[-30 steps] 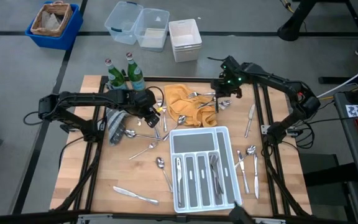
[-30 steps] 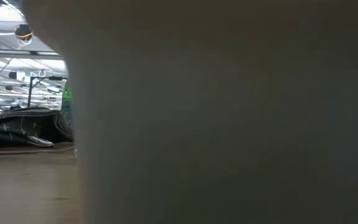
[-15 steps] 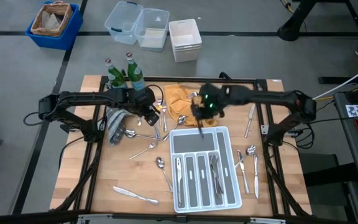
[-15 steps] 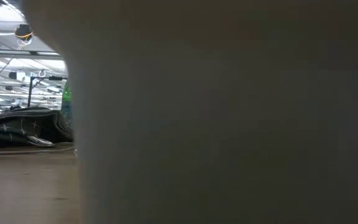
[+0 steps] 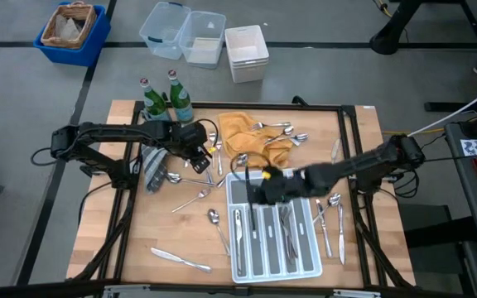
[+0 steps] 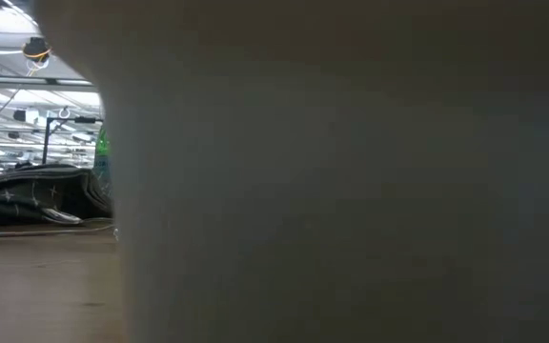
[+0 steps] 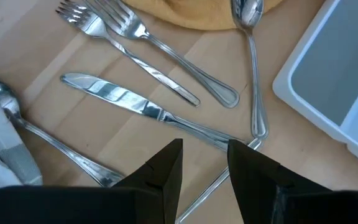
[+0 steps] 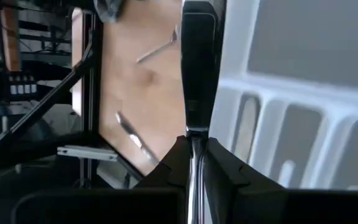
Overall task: Sort silverware
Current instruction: Put the table knife into the silverware tray
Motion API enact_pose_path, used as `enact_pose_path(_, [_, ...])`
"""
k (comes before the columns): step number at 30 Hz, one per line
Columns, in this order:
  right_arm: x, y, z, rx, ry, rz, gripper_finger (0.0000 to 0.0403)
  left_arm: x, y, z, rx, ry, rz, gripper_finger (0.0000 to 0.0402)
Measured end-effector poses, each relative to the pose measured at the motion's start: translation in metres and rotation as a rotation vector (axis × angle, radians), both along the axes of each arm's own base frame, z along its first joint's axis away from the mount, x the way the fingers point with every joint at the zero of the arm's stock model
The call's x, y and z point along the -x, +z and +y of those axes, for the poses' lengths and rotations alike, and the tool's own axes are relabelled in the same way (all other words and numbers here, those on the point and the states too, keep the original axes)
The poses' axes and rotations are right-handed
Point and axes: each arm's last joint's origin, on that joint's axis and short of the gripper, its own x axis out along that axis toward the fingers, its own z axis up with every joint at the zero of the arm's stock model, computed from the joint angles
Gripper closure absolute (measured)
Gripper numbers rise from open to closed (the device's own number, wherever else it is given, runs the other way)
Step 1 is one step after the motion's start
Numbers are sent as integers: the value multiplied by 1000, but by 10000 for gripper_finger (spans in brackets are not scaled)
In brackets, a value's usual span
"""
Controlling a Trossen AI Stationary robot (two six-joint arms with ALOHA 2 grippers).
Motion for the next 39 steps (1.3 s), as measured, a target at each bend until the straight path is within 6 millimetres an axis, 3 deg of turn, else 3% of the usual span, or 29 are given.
enact_pose_path(11, [-16, -49, 73, -98, 53, -33, 372, -3, 0, -12, 24, 8, -14, 286])
enact_pose_path(20, [-20, -88, 100, -104, 79, 11, 372, -7, 0, -44, 101, -3, -27, 286])
enact_pose_path(27, [-23, -105, 100, -81, 74, 48, 372, -7, 0, -88, 179, -13, -31, 286])
enact_pose_path(39, [-25, -117, 101, -42, 76, 70, 371, 12, 8, -190, 413, -76, -122, 286])
